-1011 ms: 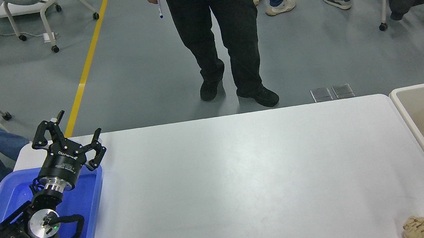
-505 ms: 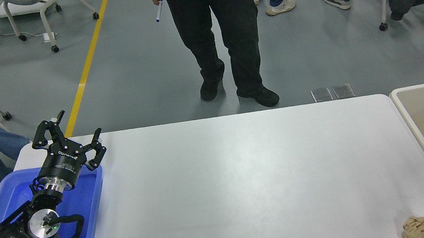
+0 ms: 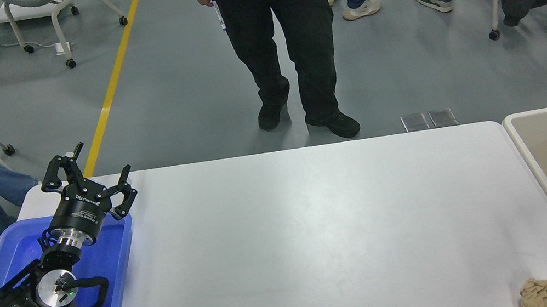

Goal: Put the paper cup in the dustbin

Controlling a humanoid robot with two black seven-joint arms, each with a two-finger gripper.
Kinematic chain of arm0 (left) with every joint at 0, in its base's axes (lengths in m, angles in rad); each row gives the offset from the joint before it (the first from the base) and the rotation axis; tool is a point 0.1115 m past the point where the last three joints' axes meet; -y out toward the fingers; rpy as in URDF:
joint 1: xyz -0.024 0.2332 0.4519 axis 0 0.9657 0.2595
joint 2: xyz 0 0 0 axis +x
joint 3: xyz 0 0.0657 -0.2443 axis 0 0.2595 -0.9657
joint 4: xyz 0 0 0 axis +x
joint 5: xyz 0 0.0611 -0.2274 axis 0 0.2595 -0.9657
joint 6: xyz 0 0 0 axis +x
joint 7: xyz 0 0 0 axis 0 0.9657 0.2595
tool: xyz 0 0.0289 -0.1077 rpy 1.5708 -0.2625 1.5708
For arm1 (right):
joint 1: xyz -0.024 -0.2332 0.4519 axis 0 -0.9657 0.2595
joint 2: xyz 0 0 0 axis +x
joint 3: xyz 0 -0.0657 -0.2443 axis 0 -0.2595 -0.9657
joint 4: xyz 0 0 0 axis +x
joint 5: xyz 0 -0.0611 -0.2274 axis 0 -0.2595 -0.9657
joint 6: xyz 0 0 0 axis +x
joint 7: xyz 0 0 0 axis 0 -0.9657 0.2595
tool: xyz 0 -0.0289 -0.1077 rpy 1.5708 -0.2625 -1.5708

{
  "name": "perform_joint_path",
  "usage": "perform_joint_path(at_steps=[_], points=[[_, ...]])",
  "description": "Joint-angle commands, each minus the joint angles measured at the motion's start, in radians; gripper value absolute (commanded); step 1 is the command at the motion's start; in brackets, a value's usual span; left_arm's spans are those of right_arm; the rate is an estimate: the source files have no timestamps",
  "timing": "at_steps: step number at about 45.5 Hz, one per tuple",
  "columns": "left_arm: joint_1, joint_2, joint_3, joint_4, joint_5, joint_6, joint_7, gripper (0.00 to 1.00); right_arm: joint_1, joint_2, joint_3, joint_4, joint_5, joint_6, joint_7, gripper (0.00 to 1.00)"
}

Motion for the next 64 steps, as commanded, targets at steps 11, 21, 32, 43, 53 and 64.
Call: perform_joint_path(at_steps=[11, 21, 32, 43, 53, 64], points=[[0.000, 0.000, 0.000, -0.001, 0.001, 0.000, 0.000, 1.00, 0.197, -0.141, 0.394, 0.221, 0.007, -0.008, 0.007, 0.99], [0.000, 0.000, 0.000, -0.001, 0.001, 0.000, 0.000, 1.00, 0.270, -0.206, 0.416, 0.349, 0.028, -0.004, 0.007, 0.99], [0.000, 0.000, 0.000, -0.001, -0.001, 0.000, 0.000, 1.00, 0.332, -0.191, 0.621, 0.412, 0.278, 0.005, 0.010, 0.99], [0.000, 0.000, 0.000, 0.001, 0.001, 0.000, 0.000, 1.00, 0.364, -0.132, 0.778, 0.467, 0.281, 0.009, 0.168, 0.99], [0.000, 0.000, 0.000, -0.001, -0.001, 0.000, 0.000, 1.00, 0.344, -0.071, 0.873, 0.494, 0.287, 0.005, 0.301, 0.99], [0.000, 0.000, 0.000, -0.001, 0.001, 0.000, 0.000, 1.00, 0.234, -0.056, 0.879, 0.556, 0.287, 0.000, 0.467, 0.99]])
